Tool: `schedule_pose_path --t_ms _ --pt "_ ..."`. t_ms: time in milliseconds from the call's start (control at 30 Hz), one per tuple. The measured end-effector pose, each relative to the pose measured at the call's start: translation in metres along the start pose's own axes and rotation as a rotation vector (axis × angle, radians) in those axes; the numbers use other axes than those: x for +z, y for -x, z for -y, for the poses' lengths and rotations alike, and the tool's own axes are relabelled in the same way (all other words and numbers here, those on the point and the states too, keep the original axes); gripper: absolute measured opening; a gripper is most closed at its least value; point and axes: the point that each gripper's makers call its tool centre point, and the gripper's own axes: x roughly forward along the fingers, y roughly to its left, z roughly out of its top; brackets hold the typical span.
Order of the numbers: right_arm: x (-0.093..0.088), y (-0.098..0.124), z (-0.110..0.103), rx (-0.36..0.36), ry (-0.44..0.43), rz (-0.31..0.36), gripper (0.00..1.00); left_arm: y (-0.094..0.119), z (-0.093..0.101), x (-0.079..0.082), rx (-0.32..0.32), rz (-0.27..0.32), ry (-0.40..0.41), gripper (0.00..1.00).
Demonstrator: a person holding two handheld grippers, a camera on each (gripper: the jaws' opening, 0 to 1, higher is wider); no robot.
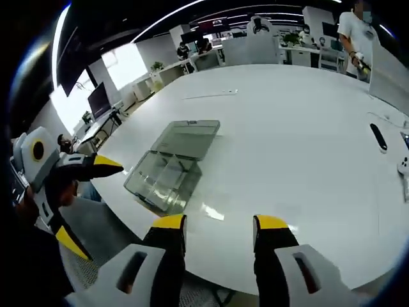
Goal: Insert the divider into the dual guide fixture by aligning both edges with the guide slots and pushing it downward to the bottom, including one-sided entry, uneven engagement, binding, and posture correction.
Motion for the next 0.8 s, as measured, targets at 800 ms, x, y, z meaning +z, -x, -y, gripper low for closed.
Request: schedule_pose_path --t_ms 800 --pt "-0.015 -0.015 0.044 -0.074 -0.018 -0.093 0.43 -0.004 -0.007 -0.006 0.009 -0.003 0.024 0.92"
